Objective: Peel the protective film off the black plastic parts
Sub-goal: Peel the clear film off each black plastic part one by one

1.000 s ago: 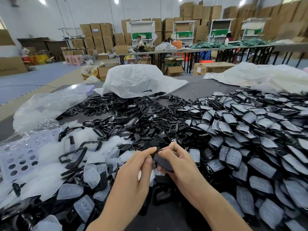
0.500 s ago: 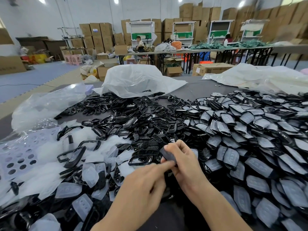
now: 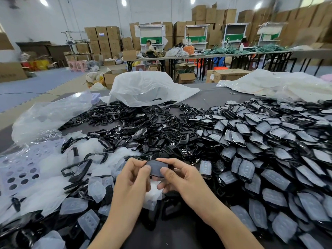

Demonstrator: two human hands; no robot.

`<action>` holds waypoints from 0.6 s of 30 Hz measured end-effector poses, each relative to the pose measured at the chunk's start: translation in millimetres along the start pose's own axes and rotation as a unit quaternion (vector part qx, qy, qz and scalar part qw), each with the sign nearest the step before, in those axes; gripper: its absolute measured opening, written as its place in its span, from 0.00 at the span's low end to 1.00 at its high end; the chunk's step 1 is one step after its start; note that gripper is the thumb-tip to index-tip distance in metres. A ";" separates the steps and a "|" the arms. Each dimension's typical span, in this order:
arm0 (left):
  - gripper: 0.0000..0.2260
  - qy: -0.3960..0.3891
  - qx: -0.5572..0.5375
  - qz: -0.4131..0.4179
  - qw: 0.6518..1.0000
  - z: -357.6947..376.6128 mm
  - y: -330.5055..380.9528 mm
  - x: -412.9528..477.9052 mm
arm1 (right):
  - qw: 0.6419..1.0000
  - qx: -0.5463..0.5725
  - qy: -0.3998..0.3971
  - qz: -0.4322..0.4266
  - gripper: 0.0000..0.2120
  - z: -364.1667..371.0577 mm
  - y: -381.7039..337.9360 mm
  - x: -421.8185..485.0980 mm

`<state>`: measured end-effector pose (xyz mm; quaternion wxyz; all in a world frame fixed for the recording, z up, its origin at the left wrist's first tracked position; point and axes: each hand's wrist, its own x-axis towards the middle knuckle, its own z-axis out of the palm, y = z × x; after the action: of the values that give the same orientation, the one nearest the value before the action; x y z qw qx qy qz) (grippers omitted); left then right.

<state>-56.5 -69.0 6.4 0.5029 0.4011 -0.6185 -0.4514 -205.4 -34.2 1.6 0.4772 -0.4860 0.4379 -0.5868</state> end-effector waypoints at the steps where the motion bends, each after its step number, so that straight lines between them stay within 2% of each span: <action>1: 0.08 -0.002 -0.019 -0.014 1.000 -1.0 -0.1 0.0 | 1.000 -0.011 -0.005 0.000 0.11 1.0 -1.3 -1.2; 4: 0.06 -0.020 -0.060 -0.032 0.997 -0.8 -0.5 -0.7 | 1.000 -0.019 -0.002 0.005 0.11 1.0 -4.5 -3.8; 6: 0.05 -0.032 -0.077 -0.033 0.996 1.5 0.9 -2.0 | 0.999 -0.022 0.029 -0.003 0.12 -7.7 -14.1 -2.6; 8: 0.05 -0.033 -0.079 -0.033 0.996 2.1 1.8 -2.4 | 0.995 -0.003 0.095 -0.028 0.13 -28.5 -31.1 4.5; 10: 0.05 -0.027 -0.040 -0.023 0.999 1.5 0.5 -2.9 | 0.977 0.014 0.204 -0.064 0.12 -62.4 -50.5 16.2; 12: 0.06 -0.025 0.057 0.012 0.998 -0.4 -4.9 -3.7 | 0.947 -0.025 0.313 -0.072 0.18 -95.9 -64.2 27.7; 14: 0.06 -0.050 0.179 0.063 0.981 -0.7 -10.8 -6.3 | 0.925 -0.045 0.374 -0.052 0.28 -120.4 -65.0 29.6; 16: 0.09 -0.068 0.320 0.131 0.936 -0.8 -14.7 -9.1 | 0.916 -0.068 0.393 -0.043 0.30 -127.0 -59.2 26.1; 18: 0.12 -0.071 0.425 0.196 0.881 -0.7 -20.8 -8.1 | 0.917 -0.119 0.375 -0.065 0.26 -117.5 -52.5 21.1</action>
<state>-53.5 -67.0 -15.7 0.3170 0.4137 -0.8510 -0.0641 -330.1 -40.7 39.2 0.1778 -0.3110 0.6189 -0.6990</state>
